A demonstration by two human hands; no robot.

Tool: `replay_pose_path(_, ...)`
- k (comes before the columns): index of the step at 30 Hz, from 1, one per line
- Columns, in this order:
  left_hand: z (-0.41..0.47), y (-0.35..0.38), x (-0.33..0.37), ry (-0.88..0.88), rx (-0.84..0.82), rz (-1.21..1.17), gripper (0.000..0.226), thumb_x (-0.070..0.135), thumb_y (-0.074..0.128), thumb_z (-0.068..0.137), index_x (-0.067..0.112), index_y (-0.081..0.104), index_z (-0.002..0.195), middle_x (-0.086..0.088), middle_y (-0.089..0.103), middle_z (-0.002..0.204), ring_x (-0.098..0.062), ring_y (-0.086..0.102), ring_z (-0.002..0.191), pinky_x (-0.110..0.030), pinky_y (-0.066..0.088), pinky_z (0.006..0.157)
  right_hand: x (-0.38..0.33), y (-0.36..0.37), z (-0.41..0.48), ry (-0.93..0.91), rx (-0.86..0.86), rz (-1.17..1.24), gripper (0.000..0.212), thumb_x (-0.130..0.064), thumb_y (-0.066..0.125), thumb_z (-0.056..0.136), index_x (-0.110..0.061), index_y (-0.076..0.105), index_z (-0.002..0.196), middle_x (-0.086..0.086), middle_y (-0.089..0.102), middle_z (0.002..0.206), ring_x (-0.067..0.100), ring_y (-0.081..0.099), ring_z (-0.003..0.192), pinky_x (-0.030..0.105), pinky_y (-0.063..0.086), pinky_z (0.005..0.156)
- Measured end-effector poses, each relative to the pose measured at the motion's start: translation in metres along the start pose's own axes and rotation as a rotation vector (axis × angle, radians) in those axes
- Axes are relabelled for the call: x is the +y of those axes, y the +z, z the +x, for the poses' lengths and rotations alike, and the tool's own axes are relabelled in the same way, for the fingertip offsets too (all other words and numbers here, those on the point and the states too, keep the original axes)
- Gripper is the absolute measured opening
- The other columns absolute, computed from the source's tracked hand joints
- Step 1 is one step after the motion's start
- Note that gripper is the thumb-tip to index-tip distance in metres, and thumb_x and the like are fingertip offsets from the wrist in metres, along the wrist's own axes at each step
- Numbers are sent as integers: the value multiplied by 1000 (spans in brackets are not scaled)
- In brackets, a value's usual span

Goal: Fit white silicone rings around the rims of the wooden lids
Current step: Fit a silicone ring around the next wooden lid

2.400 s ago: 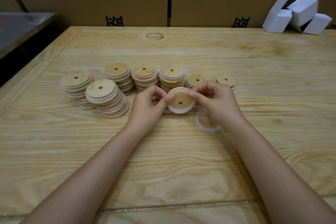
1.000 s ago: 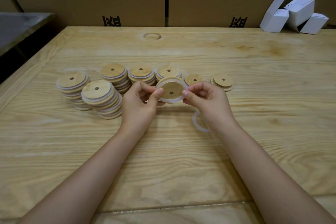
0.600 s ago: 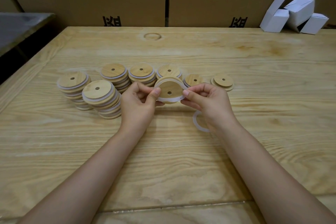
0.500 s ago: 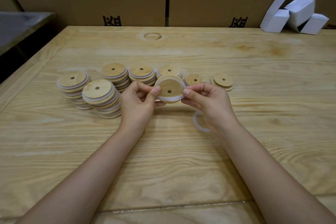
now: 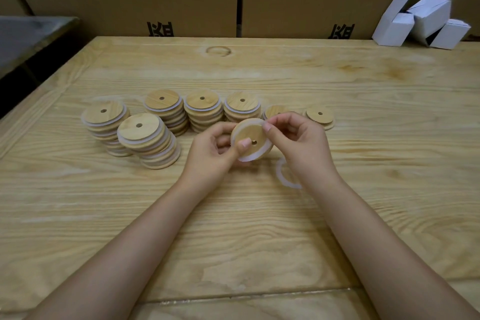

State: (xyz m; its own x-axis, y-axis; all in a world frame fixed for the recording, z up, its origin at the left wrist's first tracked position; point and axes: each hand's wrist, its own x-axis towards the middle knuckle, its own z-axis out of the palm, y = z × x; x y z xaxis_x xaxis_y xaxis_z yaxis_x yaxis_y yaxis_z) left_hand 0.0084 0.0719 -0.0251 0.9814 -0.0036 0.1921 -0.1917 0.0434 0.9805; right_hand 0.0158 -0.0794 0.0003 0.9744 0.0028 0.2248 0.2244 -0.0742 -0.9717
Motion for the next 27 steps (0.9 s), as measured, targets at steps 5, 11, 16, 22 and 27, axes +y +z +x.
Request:
replay_pose_path(5, 0, 1, 1, -1, 35, -82, 12, 1, 56, 88, 12, 59, 92, 5, 71, 70, -8, 67, 68, -30, 59, 59, 4, 3, -2, -40, 62, -104, 15, -15, 72, 81, -25, 64, 72, -9, 68, 73, 10, 67, 74, 25, 55, 71)
replay_pose_path(11, -1, 2, 3, 35, 123, -119, 14, 0, 51, 91, 10, 59, 94, 4, 71, 74, -10, 68, 69, -29, 57, 54, 0, 6, -2, 37, 59, 77, 16, -1, 65, 83, -10, 63, 70, 4, 70, 76, 14, 70, 73, 27, 58, 69)
replay_pose_path(16, -2, 2, 4, 57, 155, -120, 13, -1, 51, 91, 7, 59, 98, -4, 69, 83, -13, 68, 71, -32, 58, 55, -2, 3, 0, 105, 22, 190, 13, 2, 64, 84, -3, 63, 73, 8, 68, 77, 12, 69, 73, 21, 56, 67)
replay_pose_path(22, 0, 0, 4, 30, 117, -168, 14, 0, 50, 92, 9, 58, 98, 4, 72, 76, -14, 69, 72, -29, 57, 55, 0, 2, 1, 113, -31, 170, 13, 0, 64, 84, -7, 65, 73, 4, 68, 74, 13, 68, 75, 24, 57, 69)
replay_pose_path(27, 0, -4, 5, 51, 4, -87, 21, 5, 53, 90, 18, 57, 107, 2, 73, 85, -16, 70, 81, -35, 59, 61, 3, -1, 1, 79, -1, 85, 15, -1, 65, 84, -11, 65, 73, 1, 68, 72, 13, 68, 73, 28, 58, 71)
